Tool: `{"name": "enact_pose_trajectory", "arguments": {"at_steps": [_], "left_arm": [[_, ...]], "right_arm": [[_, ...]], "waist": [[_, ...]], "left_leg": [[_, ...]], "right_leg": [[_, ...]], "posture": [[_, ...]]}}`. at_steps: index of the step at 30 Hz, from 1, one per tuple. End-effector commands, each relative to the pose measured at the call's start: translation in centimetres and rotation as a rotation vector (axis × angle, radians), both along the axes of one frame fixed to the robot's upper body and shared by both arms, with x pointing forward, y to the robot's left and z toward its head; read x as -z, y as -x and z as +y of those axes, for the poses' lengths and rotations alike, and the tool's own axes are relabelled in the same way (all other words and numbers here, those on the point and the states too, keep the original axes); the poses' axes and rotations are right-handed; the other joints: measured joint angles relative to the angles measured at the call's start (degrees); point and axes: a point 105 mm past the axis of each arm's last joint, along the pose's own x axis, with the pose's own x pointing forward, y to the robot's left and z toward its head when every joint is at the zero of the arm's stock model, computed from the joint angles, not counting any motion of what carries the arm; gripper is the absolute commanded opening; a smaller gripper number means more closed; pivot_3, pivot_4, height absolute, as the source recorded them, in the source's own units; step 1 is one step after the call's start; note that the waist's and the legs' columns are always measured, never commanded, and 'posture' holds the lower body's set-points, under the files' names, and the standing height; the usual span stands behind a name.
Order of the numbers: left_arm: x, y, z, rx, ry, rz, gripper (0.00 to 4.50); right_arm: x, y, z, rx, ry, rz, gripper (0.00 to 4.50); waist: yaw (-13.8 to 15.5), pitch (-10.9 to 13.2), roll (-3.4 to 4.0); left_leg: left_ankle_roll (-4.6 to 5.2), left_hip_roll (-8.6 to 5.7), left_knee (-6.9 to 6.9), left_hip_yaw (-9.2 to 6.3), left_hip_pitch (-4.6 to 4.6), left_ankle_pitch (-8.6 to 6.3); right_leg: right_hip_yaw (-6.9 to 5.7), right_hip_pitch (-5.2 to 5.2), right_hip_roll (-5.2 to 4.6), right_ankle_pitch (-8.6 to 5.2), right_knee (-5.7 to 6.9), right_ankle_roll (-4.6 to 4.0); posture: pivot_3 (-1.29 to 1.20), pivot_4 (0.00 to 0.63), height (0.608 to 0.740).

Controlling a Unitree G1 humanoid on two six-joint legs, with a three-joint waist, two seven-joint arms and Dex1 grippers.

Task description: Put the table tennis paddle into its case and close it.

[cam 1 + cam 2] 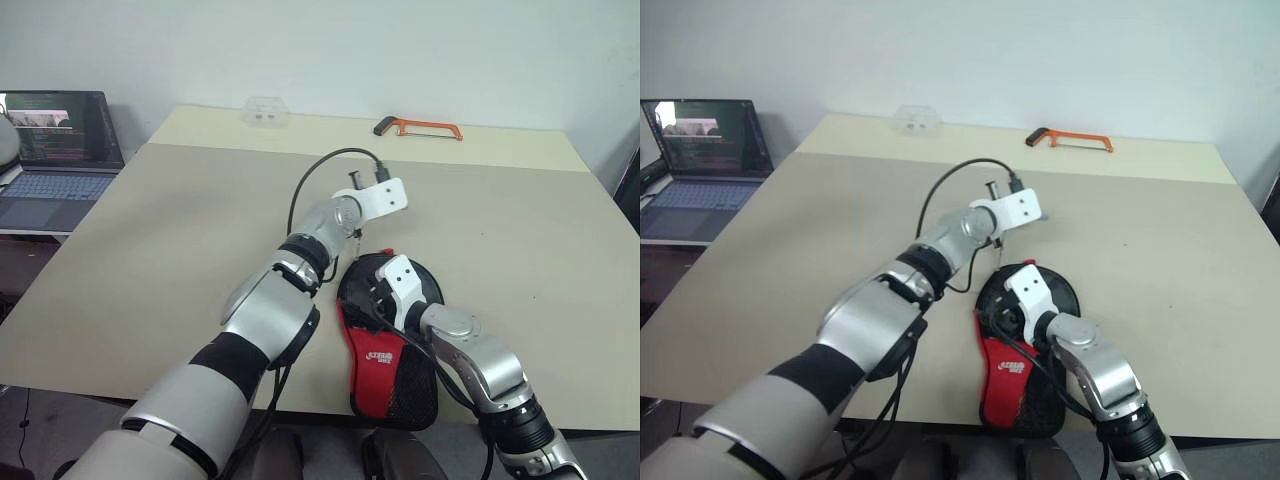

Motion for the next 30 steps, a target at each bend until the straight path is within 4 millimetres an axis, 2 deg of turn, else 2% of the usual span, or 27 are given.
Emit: {"name": "enact_pose_trajectory", "arguments": {"at_steps": [1, 5, 9, 14, 18, 22, 25, 30], "left_arm": [[-4.3, 0.6, -3.3, 0.105, -0.045, -0.215, 0.54], [-3.7, 2.8, -7.1, 0.251, -0.075, -0.245, 0.54], [-1.0, 5.7, -10.5, 0.430, -0.110, -0.168, 0.54], [1.7, 8.3, -12.3, 0.571, -0.136, -0.076, 0.52], [3.5, 9.5, -12.5, 0.633, -0.164, 0.030, 0.52], [6.1, 10.0, -11.2, 0.659, -0.234, 0.204, 0.52], [6.7, 10.2, -10.4, 0.677, -0.255, 0.268, 0.52], [7.2, 9.9, -9.1, 0.659, -0.233, 0.368, 2.23]], "right_arm": [[2.7, 1.2, 0.2, -0.011, 0.035, 0.123, 4.50], [2.6, 1.3, 0.5, -0.014, 0.031, 0.122, 4.50], [2.6, 1.2, 0.7, -0.013, 0.024, 0.123, 4.50], [2.6, 1.2, 1.0, -0.007, 0.012, 0.125, 4.50], [2.6, 1.1, 1.0, -0.006, 0.004, 0.128, 4.50], [2.7, 1.1, 1.1, -0.010, 0.000, 0.131, 4.50], [2.7, 1.0, 1.0, -0.015, -0.001, 0.131, 4.50], [2.9, 0.9, 1.0, -0.029, 0.002, 0.132, 4.50]], "waist": [[0.0, 0.0, 0.00], [0.0, 0.0, 0.00], [0.0, 0.0, 0.01], [0.0, 0.0, 0.02], [0.0, 0.0, 0.05], [-0.1, -0.2, 0.18], [-0.1, -0.5, 0.28], [-0.2, -0.8, 0.32]], "left_leg": [[0.00, 0.00, 0.00, 0.00, 0.00, 0.00], [0.00, -0.01, -0.01, 0.00, -0.01, 0.00], [0.00, -0.04, -0.02, 0.01, -0.02, 0.00], [0.00, -0.05, -0.07, 0.02, 0.00, 0.00], [-0.01, -0.06, -0.07, 0.02, 0.00, -0.01], [0.00, -0.06, -0.08, 0.02, 0.05, -0.01], [0.00, -0.06, -0.10, 0.03, 0.11, -0.01], [0.01, -0.06, -0.14, 0.05, 0.33, -0.01]], "right_leg": [[0.00, 0.00, 0.00, 0.00, 0.00, 0.00], [0.00, -0.01, -0.01, 0.00, -0.01, 0.00], [0.00, 0.00, -0.04, 0.00, -0.04, 0.01], [0.02, -0.01, -0.04, -0.01, -0.05, 0.01], [0.02, 0.01, -0.04, -0.01, -0.08, 0.01], [0.01, 0.05, -0.04, -0.01, -0.08, 0.01], [0.02, 0.09, -0.03, -0.01, -0.08, 0.01], [0.07, 0.25, -0.02, -0.01, -0.07, 0.01]], "posture": [[0.00, 0.150, 0.740], [0.00, 0.150, 0.740], [0.00, 0.150, 0.740], [0.00, 0.150, 0.740], [0.00, 0.150, 0.740], [0.00, 0.150, 0.740], [0.00, 0.150, 0.740], [0.00, 0.150, 0.740]]}}
